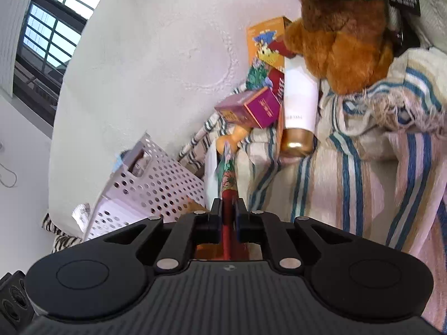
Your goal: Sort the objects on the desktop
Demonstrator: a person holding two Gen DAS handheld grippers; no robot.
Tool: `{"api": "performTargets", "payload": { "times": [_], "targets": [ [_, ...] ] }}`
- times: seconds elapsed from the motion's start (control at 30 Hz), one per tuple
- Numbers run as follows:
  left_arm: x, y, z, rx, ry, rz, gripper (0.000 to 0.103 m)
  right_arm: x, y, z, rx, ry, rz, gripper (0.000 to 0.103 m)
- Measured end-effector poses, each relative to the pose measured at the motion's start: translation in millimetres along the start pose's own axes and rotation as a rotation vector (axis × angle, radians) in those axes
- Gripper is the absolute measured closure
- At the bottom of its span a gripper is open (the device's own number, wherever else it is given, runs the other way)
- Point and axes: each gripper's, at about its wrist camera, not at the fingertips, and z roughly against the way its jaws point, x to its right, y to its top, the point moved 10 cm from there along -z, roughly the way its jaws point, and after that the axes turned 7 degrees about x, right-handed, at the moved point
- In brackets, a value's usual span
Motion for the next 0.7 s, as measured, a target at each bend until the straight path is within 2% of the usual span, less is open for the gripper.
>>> {"api": "performTargets", "payload": {
  "times": [0.07,0.13,0.23,0.27,0.3,0.37,0.4,0.43,0.47,0.5,0.57,0.63,0.7],
  "targets": [
    [-5.2,11.8,6.2,0.022,0.005,0.024,0.091,-8.2,5.1,3.9,0.010,0.021,0.009,0.101],
    [-10.3,24.9,12.2,0.044,0.005,0.047,0.091,-19.4,13.1,10.0,0.037,0.030,0.031,0.101],
    [-19.3,36.6,18.7,0.052,0.025,0.013,0.091,-27.1,19.2,12.0,0.035,0.007,0.066,0.101],
    [-22.3,36.4,19.9,0.040,0.022,0.000,0.081,-25.2,20.2,12.4,0.032,-0.002,0.066,0.098],
    [-24.7,34.5,19.9,0.029,0.026,-0.006,0.076,-21.5,21.0,12.8,0.029,-0.013,0.066,0.097],
    [-28.7,27.0,19.8,0.009,0.040,-0.033,0.075,-8.4,18.5,13.4,0.000,-0.062,0.073,0.095],
    [-29.3,21.5,20.7,-0.002,0.039,-0.050,0.075,-0.7,16.4,13.9,-0.015,-0.075,0.068,0.092],
    [-30.4,15.2,21.2,-0.012,0.041,-0.060,0.074,5.8,12.7,12.0,-0.043,-0.087,0.069,0.078],
    [-30.7,9.4,20.9,-0.021,0.040,-0.064,0.074,11.4,9.0,9.1,-0.073,-0.101,0.071,0.060],
    [-29.6,2.7,20.6,-0.033,0.031,-0.069,0.074,17.5,7.0,6.3,-0.089,-0.112,0.067,0.048],
    [-22.7,-9.9,18.6,-0.061,0.001,-0.077,0.072,21.0,4.2,1.4,-0.107,-0.095,0.077,0.039],
    [-10.4,-19.2,15.4,-0.076,-0.029,-0.103,0.067,22.4,3.4,-5.9,-0.120,-0.094,0.087,0.039],
    [3.2,-25.1,12.9,-0.072,-0.045,-0.150,0.053,25.5,2.8,-16.0,-0.149,-0.106,0.092,0.038]
  ]
}}
